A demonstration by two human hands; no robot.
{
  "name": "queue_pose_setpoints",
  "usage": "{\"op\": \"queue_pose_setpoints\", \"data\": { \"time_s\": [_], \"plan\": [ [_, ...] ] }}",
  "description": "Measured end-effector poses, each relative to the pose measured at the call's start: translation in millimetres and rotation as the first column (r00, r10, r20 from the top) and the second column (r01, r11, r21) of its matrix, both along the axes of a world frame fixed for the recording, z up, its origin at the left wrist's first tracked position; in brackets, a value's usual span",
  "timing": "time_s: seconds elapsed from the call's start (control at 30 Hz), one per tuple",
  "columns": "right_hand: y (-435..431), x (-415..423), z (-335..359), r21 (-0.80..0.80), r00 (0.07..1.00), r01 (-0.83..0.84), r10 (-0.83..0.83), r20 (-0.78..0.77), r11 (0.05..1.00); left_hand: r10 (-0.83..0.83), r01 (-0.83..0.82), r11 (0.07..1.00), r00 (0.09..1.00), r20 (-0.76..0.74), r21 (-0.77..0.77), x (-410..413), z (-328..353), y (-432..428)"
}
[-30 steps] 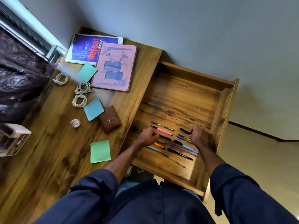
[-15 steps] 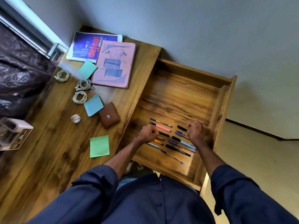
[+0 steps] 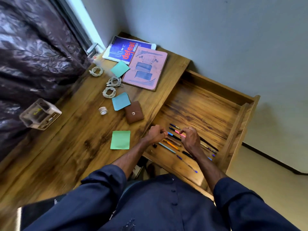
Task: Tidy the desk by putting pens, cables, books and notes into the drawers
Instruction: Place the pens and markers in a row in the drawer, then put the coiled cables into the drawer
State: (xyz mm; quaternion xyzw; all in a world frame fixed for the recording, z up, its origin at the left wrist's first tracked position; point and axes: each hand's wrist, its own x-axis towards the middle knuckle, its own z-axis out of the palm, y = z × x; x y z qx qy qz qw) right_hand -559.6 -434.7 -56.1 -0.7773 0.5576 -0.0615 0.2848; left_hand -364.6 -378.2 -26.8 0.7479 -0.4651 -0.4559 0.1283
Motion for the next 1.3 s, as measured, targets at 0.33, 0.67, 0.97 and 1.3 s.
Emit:
{"op": "queue_pose_setpoints", "data": {
  "time_s": [0.33,0.67,0.97,1.3],
  "plan": [
    [36,129,44,-0.139,0.929,-0.283,0.307,0.207,0.949,0.479,-0.46,0.87,0.873,0.087,-0.177,80,22,67],
    [86,206,53,-0.138,0.887,-0.34,0.366,0.281,0.93,0.668,-0.635,0.743,0.721,0.182,-0.212,155,20,140],
    [87,222,68,-0.183,0.901,-0.272,0.317,0.295,0.945,0.581,-0.557,0.814,0.771,0.262,-0.166,190,25,145],
    [61,225,52,-0.095,0.92,-0.252,0.269,0.285,0.963,0.305,-0.295,0.951,0.831,0.465,-0.096,204,15,134]
  ]
}}
